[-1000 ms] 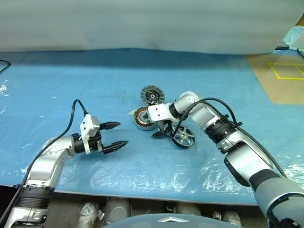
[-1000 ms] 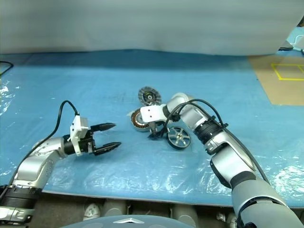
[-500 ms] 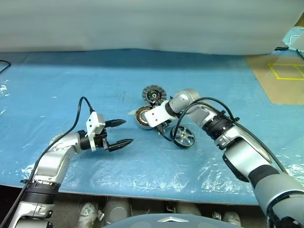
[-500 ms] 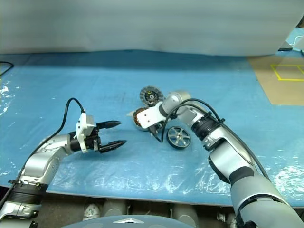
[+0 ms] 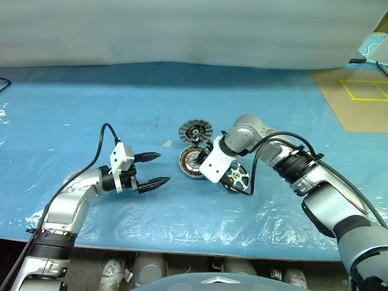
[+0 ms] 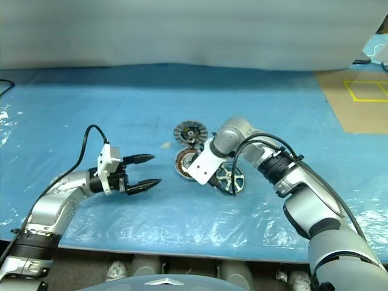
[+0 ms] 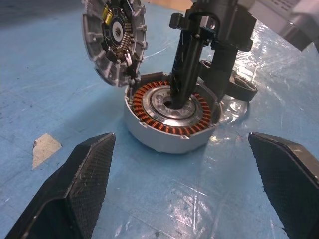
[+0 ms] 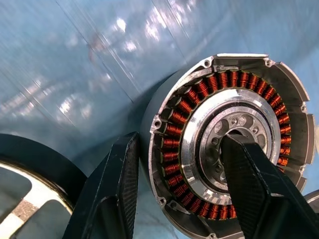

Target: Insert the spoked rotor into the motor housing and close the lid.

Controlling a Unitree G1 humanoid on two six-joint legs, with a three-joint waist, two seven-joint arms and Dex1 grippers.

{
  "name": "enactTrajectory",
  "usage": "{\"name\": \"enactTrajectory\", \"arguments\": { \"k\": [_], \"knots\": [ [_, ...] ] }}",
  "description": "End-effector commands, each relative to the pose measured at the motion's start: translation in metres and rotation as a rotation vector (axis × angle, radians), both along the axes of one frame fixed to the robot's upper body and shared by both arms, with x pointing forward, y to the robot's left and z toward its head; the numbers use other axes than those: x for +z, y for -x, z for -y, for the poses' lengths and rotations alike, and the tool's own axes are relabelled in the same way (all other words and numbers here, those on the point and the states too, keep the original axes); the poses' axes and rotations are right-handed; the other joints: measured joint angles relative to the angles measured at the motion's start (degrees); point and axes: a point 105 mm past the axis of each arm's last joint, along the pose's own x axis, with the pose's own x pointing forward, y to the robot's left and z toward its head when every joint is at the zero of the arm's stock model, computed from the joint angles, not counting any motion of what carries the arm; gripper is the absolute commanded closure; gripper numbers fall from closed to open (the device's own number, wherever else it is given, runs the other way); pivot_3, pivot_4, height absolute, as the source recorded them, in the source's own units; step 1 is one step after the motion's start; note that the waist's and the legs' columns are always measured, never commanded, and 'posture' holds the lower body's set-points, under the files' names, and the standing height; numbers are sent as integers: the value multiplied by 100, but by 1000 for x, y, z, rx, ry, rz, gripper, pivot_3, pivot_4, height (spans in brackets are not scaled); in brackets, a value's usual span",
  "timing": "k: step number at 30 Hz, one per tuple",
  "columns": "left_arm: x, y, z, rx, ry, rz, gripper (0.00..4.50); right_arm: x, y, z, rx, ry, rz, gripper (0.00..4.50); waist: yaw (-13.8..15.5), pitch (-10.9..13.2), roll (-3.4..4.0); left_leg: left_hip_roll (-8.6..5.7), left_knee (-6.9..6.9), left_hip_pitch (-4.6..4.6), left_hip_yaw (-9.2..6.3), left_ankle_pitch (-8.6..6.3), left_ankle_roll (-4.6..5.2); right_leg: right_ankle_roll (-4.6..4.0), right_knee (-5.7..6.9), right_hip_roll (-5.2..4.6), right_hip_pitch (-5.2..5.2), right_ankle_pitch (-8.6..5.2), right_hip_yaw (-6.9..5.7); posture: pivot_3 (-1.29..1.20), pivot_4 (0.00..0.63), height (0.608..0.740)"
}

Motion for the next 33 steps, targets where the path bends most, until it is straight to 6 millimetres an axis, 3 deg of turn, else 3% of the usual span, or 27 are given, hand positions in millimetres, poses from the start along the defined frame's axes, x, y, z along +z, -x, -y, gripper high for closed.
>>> {"name": "enactTrajectory", "arguments": {
  "k": [1, 8, 14, 20, 28, 33],
  "knots": [
    [10, 0, -3, -1, 2, 32, 0, 9, 19, -17, 89, -56, -32, 2410, -8, 0, 0, 2, 0, -1, 0, 0, 1, -1, 0, 1, -1, 0, 0, 0, 150, 740],
    [10, 2, -6, -1, -4, 21, 0, 7, 33, -21, 104, -54, -104, 2410, -54, 0, -1, 2, 0, -5, 0, -2, 3, -2, 0, 1, -3, -1, -1, 0, 150, 740],
    [10, 4, -3, -22, -5, 11, 0, 5, 29, -22, 90, -73, -88, 2410, -88, 0, -1, 2, 0, -3, 0, -1, 3, -2, 2, 1, -3, -1, -1, 0, 150, 740],
    [11, 3, -3, -28, -6, 10, 0, 12, 30, -26, 72, -120, -106, 388, -105, 0, -1, 2, 0, -3, 0, -2, 3, -2, 0, 1, -3, -1, -1, 0, 150, 740],
    [11, 2, -1, -50, -9, 3, 0, 43, 36, -33, 70, -202, -113, 388, -105, 0, -1, 2, 0, -3, -1, -2, 3, -2, -1, 1, -2, -1, -1, 0, 150, 740],
    [12, 5, -2, -70, -16, -15, 0, 61, 41, -22, 56, -236, -99, 388, -97, 0, -1, 1, 0, -2, -1, -2, 3, -2, 0, 0, 0, -1, -1, 0, 150, 740]
  ]
}}
